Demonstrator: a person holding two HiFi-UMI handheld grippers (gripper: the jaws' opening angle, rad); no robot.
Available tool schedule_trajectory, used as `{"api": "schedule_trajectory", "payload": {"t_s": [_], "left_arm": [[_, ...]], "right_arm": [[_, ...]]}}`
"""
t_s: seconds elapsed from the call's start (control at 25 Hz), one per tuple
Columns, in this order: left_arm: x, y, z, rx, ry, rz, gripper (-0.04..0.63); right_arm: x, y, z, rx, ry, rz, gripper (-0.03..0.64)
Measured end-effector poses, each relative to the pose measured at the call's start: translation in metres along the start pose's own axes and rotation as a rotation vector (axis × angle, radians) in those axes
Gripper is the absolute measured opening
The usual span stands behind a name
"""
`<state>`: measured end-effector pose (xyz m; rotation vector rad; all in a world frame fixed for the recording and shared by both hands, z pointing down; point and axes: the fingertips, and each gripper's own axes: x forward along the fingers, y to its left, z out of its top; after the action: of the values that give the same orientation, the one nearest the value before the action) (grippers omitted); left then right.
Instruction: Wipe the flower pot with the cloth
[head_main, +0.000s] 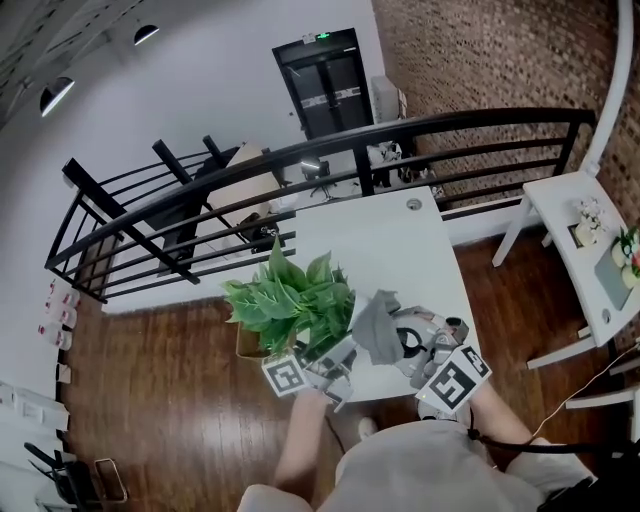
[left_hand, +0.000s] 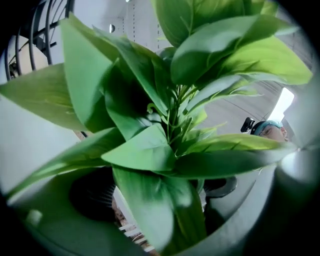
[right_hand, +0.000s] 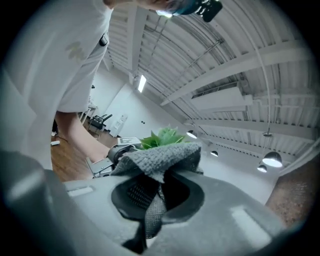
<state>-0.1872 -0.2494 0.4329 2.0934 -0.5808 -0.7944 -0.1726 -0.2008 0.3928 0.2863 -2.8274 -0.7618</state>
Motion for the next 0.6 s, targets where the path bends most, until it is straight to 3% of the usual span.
{"api": "schedule_trajectory", "payload": {"t_s": [0.16,0.32,0.44,0.6], "left_arm": [[-0.001,-0.010,-0.005,0.009,0.044,-0.033,0.549],[0.002,-0.029,-0.020,0.012,0.108,-0.125,0.551],[0.001,-0.052,-0.025,-0.025,0.125,-0.220,0.551],[0.005,-0.075,-0.027,-0.104,0.103,-0.309,0.551]], "right_arm": [[-0.003,-0.017,0.002,0.106,-0.047,-0.015,-0.005],[-0.012,-0.054,-0.008,0.321,-0.156,-0.098,-0.005],[-0.013,-0.059,-0.033,0.492,-0.158,-0.042,-0.005],[-0.011,-0.055,-0.046,0.674,-0.234,0.046,-0.005]]}}
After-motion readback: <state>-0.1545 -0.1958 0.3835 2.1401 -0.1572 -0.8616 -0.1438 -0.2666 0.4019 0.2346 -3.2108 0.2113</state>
